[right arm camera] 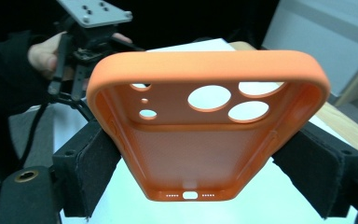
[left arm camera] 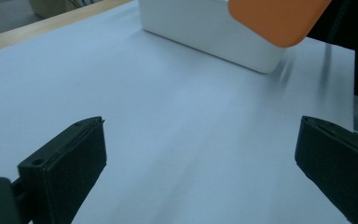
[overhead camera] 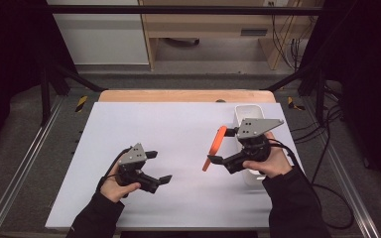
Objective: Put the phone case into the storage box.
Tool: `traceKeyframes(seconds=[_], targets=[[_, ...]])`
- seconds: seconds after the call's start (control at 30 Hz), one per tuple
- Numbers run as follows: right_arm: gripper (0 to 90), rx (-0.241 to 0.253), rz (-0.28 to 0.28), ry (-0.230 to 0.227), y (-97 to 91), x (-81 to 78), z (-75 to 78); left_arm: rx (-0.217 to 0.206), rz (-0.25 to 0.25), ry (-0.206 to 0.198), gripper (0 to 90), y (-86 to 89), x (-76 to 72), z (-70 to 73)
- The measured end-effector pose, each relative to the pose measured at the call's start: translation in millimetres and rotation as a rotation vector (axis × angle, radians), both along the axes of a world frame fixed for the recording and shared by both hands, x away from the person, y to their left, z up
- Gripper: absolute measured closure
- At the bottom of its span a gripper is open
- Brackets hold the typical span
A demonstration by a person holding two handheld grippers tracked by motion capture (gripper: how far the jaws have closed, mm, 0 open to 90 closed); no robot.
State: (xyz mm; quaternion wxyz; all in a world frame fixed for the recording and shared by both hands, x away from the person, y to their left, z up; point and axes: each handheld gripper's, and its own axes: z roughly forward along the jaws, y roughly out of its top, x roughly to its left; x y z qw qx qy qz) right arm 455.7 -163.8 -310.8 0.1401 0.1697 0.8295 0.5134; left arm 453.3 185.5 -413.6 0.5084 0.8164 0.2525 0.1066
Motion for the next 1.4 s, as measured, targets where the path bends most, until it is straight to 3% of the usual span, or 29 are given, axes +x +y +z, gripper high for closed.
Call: traceKeyframes(seconds=[0.3, 0.8, 1.4], targets=[[16.1, 0.034, -0.088, 0.000, -12.8, 1.3, 1.0, 0.006, 0.107, -0.025, 1.3, 28.5, -3.1, -5.3], [16.0, 0.041, -0.233, -0.017, -24.5, 2.6, 8.8, -0.008, 0.219, -0.028, 0.0, 61.2, -6.1, -18.5], [16.1, 0.064, -0.430, -0.025, -40.0, 15.7, 18.8, -0.019, 0.255, -0.026, 0.0, 78.0, -8.4, -23.5]])
